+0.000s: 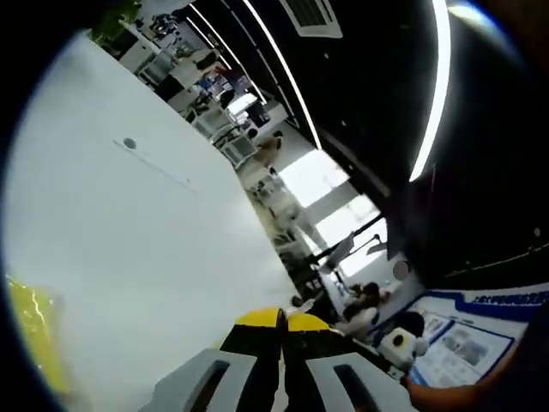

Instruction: Compare the silicone blocks by pressing each to a similar depth, holding the contact briefly, and releasing to observe deformation and rebound differences across the visible hardness samples.

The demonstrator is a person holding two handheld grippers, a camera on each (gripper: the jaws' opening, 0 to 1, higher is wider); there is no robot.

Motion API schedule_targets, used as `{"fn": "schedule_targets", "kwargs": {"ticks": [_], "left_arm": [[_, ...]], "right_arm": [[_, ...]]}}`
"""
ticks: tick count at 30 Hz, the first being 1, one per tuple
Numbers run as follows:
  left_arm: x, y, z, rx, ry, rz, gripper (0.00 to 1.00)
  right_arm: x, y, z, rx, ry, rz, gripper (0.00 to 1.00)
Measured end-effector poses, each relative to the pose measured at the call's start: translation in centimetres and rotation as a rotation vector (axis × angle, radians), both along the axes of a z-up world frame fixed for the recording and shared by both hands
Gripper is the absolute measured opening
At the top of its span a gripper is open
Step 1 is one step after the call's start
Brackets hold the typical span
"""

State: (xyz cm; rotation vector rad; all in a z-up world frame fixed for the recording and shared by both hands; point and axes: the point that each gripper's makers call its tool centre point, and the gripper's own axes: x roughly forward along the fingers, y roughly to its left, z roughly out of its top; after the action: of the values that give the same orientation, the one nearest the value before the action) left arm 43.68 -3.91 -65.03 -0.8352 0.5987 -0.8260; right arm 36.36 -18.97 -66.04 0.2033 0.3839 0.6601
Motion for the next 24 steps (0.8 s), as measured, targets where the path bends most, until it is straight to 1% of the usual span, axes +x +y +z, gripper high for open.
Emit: {"fn": "schedule_targets", "kwargs": {"ticks": [4,7,9,11,14,15,18,19,20,23,24], "left_arm": [[0.3,0.5,-0.8,0.026,0.005,0.007,0.00],[0.6,1.2,-1.1,0.029,0.006,0.025,0.00],[1.0,1.5,-1.4,0.059,-0.020,0.036,0.00],[1.6,2.2,-2.2,0.132,-0.063,0.072,0.00],[2.0,2.5,-2.7,0.150,-0.091,0.100,0.00],[2.4,2.8,-3.0,0.170,-0.098,0.114,0.00],[2.8,3.1,-3.4,0.181,-0.093,0.116,0.00],[3.0,3.3,-3.8,0.209,-0.100,0.121,0.00],[3.0,3.3,-3.9,0.214,-0.102,0.121,0.00],[3.5,3.9,-5.0,0.264,-0.099,0.130,0.00],[3.6,4.0,-5.2,0.270,-0.095,0.130,0.00]], "right_arm": [[0.1,0.1,-0.1,0.002,0.005,-0.001,0.96],[0.1,0.3,-0.2,-0.001,0.010,0.004,0.96],[0.1,0.4,-0.3,-0.004,0.012,0.009,0.96],[0.2,0.5,-0.3,-0.004,0.014,0.011,0.96],[0.2,0.5,-0.3,-0.002,0.015,0.012,0.96],[0.2,0.5,-0.3,-0.001,0.016,0.012,0.96],[0.3,0.5,-0.5,-0.003,0.020,0.014,0.96],[0.3,0.6,-0.4,-0.002,0.020,0.015,0.96],[0.2,0.6,-0.4,-0.002,0.020,0.016,0.96],[0.2,0.6,-0.5,-0.001,0.022,0.016,0.96],[0.2,0.5,-0.5,-0.001,0.023,0.015,0.96]]}}
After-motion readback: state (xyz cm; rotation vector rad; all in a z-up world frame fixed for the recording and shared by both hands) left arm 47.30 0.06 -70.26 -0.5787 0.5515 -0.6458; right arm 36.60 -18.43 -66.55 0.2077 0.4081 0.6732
